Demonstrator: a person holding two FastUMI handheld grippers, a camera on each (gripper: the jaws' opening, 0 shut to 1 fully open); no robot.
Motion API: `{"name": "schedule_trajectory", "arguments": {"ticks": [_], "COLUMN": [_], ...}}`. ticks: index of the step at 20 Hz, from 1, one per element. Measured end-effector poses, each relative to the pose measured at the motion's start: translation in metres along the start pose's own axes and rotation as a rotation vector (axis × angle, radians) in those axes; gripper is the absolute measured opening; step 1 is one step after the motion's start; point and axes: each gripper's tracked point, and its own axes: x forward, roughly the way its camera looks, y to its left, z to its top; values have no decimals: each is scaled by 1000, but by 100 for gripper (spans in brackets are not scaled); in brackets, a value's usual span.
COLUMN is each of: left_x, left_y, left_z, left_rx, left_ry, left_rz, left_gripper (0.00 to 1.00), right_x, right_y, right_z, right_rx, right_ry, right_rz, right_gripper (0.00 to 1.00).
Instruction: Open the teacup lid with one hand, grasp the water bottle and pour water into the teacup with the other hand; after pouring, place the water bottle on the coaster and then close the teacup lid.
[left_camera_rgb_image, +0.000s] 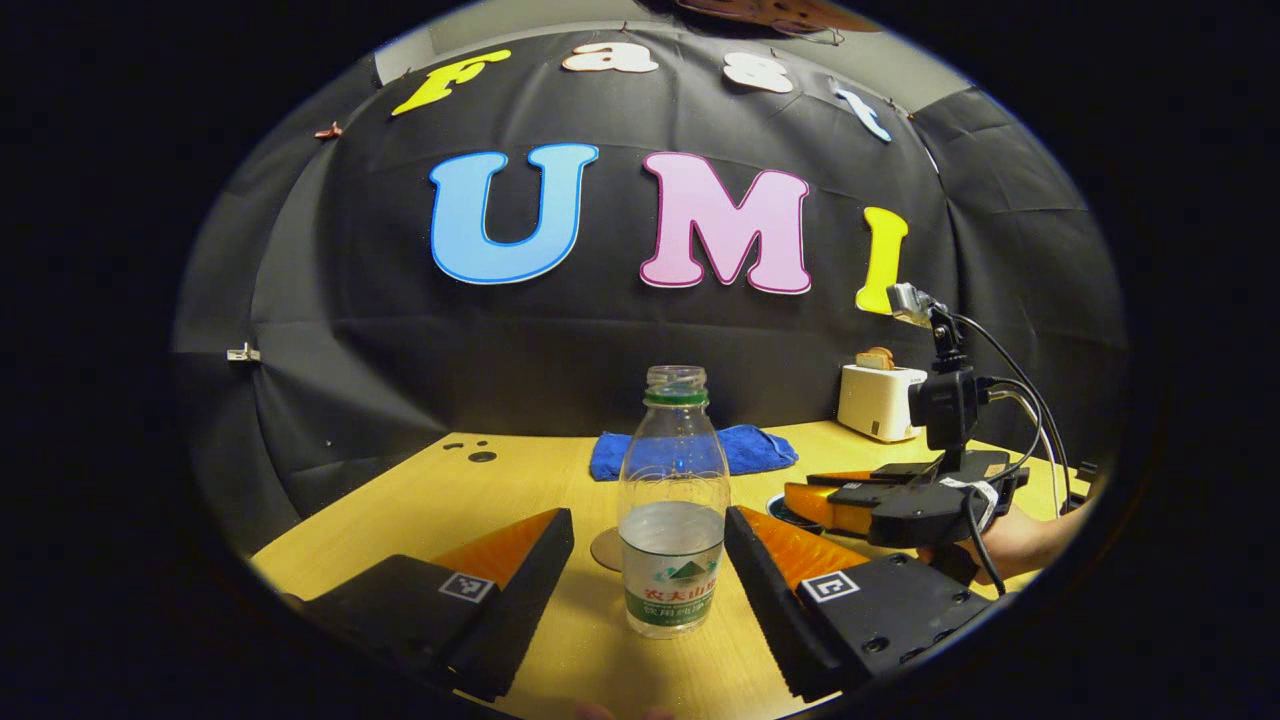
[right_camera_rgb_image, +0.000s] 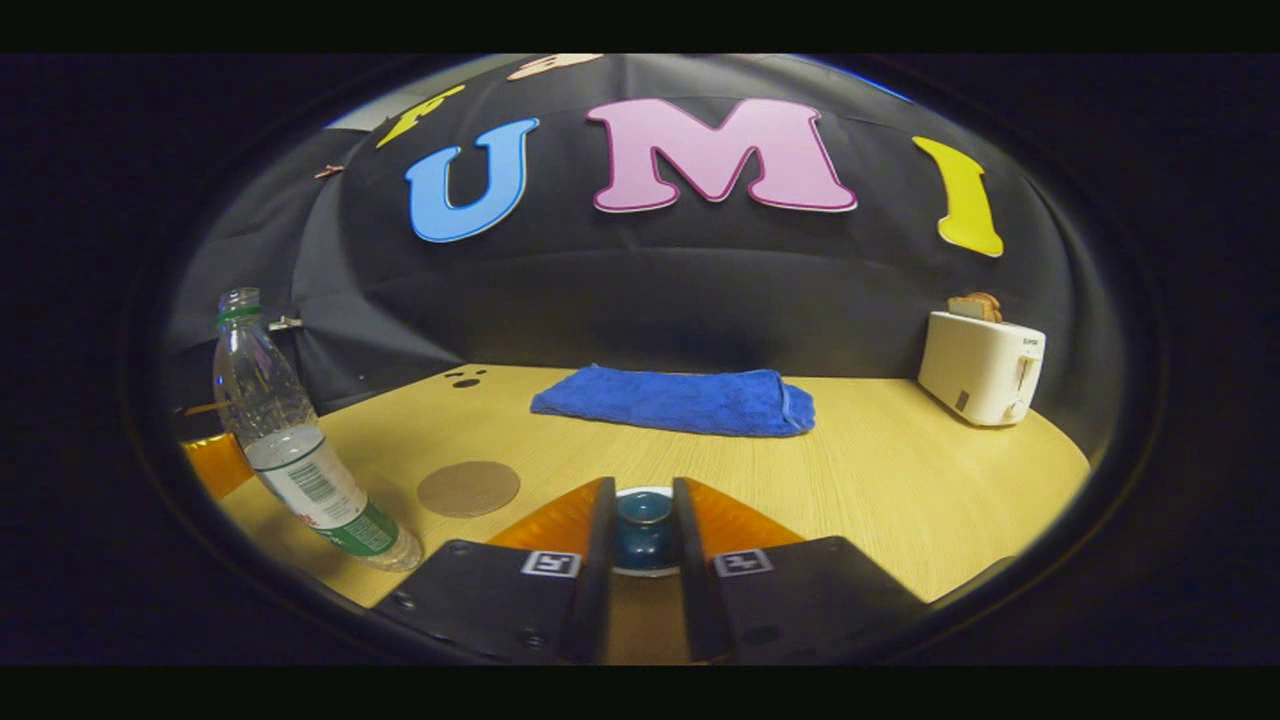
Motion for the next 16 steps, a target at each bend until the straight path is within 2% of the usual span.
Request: {"name": "schedule_trajectory", "arguments": {"ticks": [1, 2, 7, 16], "left_x": [1, 2, 10, 30], "left_y": [-1, -2, -10, -12], "left_z": [-2, -2, -10, -29], "left_rx": [-1, 0, 8, 13], "left_ry": [0, 1, 8, 46], "left_rz": [0, 0, -7, 20], "left_gripper": [95, 95, 95, 95], "right_x": [-1, -2, -7, -17], "right_y": [-1, -3, -5, -20], "right_z": [2, 6, 22, 33], "right_rx": [-1, -13, -90, -117], "right_ry": [-4, -17, -56, -79], "right_rz": [0, -3, 9, 12], "right_gripper": [27, 31, 32, 32]}}
